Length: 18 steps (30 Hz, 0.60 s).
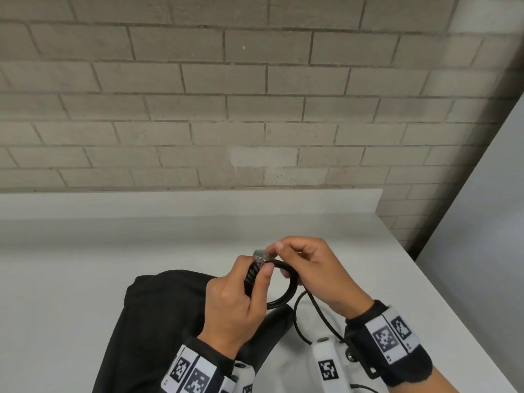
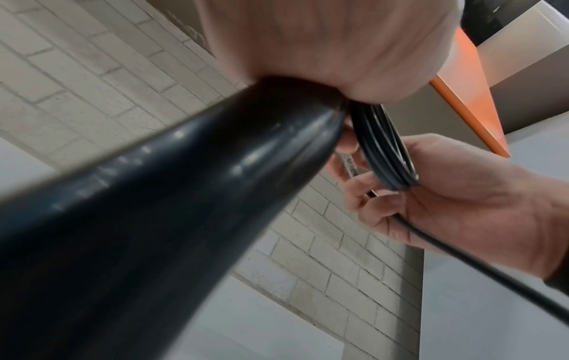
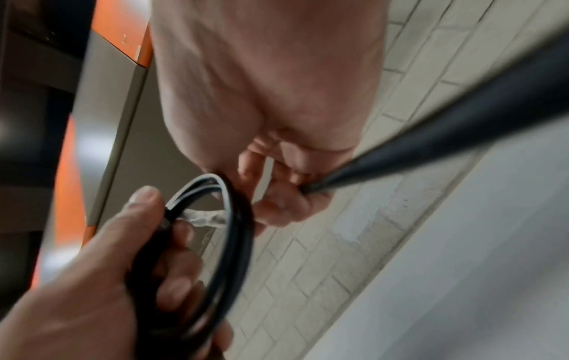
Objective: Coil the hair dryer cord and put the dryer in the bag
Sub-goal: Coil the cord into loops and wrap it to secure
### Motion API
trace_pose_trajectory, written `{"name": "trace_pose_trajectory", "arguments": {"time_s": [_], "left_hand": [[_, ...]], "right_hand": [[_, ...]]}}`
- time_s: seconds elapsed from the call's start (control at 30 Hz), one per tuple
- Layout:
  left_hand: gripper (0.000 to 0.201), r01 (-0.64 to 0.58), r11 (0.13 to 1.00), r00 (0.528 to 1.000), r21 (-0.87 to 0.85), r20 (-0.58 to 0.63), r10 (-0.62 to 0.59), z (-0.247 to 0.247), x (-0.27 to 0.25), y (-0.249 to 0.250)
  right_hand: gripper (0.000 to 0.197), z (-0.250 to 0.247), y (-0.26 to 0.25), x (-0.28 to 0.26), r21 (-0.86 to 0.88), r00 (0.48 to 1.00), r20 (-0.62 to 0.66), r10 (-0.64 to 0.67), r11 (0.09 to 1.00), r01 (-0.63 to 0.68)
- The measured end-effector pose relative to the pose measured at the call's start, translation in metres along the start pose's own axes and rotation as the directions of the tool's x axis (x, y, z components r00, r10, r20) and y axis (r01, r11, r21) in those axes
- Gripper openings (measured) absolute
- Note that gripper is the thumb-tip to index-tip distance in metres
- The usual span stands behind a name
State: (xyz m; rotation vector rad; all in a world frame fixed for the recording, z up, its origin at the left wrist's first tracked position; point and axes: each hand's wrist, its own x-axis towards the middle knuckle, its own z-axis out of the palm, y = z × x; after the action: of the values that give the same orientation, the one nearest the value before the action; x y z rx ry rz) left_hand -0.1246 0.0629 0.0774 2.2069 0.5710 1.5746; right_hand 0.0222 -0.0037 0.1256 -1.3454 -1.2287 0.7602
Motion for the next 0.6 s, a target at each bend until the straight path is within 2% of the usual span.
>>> {"name": "trace_pose_trajectory", "arguments": {"time_s": [0.03,0.1,0.17,0.37,0.6], "left_hand": [[0.035,0.009,1.0,1.0,-0.008,0.0,-0.009,-0.001,0.001,0.001],[0.033,0.023,1.0,1.0,-0.014,0.002,-0.023,-0.002,0.002,0.001],[0.034,0.042,0.999,0.999,-0.021,0.008,-0.042,-0.001,0.003,0.001],[0.049,0.079,0.997,0.997,0.002,-0.023,-0.079,0.002,0.001,-0.002],[0.054,0.055,0.998,0.998,0.031,-0.035,-0.054,0.002,0.003,0.002]], "right_hand": [[0.024,-0.001,0.003,-0.004,0.045,1.0,0.03,0.003,0.999,-0.004],[0.016,-0.002,0.007,-0.011,0.051,0.997,0.081,-0.016,0.999,0.011],[0.022,-0.002,0.012,-0.015,0.018,0.993,0.115,-0.01,1.0,0.008],[0.012,-0.005,0.005,-0.014,-0.101,0.992,0.125,0.002,0.995,0.011],[0.02,-0.012,-0.002,-0.011,-0.089,0.96,0.275,0.052,0.996,-0.029]]}}
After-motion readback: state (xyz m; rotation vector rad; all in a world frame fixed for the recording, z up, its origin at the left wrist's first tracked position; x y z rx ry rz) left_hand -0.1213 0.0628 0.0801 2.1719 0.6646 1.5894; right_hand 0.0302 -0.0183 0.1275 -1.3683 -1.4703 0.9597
